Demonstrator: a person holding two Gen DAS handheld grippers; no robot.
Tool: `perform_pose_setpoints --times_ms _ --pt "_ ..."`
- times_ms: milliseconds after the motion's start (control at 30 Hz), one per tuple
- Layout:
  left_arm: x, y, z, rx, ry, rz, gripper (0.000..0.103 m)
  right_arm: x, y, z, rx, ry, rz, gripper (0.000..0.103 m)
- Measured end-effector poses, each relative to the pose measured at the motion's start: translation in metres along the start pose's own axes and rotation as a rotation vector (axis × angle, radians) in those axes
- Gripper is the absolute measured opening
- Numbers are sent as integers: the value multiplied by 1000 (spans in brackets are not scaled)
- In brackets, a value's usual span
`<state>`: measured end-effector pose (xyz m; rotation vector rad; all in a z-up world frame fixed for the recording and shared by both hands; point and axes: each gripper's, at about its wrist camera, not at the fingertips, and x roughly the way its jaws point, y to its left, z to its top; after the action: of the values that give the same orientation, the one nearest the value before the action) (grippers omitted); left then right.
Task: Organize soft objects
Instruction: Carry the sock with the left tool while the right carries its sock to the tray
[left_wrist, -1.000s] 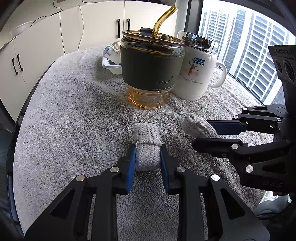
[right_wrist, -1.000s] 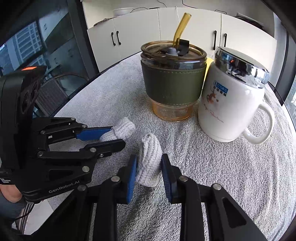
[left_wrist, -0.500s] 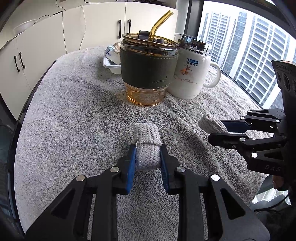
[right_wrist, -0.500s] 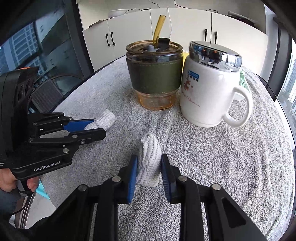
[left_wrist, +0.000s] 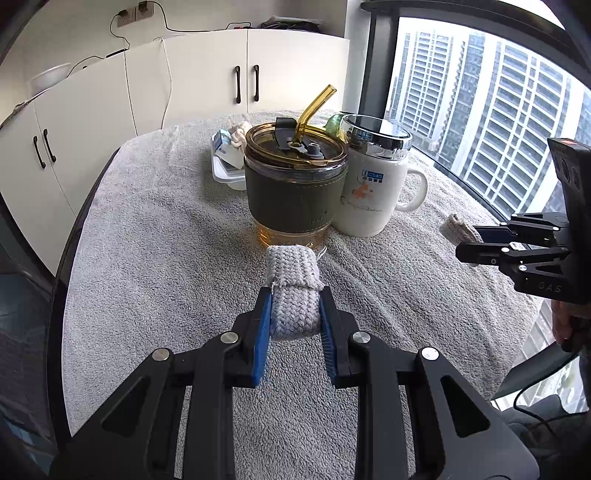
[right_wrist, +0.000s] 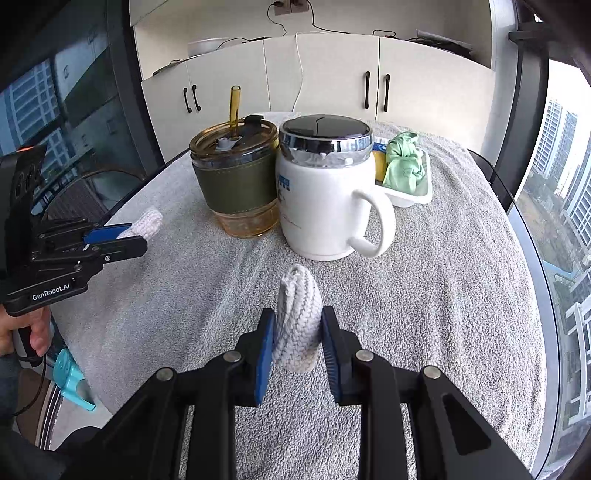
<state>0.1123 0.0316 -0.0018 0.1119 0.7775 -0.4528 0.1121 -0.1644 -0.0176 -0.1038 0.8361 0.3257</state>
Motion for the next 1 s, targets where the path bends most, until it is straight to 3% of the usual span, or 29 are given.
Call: perform_pose_setpoints --times_ms 300,600,1000 --pt "-15 25 37 6 -48 37 22 -30 -30 29 -25 -52 -49 27" --pt "-15 48 99 56 -96 73 22 -46 -58 79 -93 -101 -103 27" --pt "54 60 210 154 -55 9 23 -14 -98 173 -166 -94 -134 27"
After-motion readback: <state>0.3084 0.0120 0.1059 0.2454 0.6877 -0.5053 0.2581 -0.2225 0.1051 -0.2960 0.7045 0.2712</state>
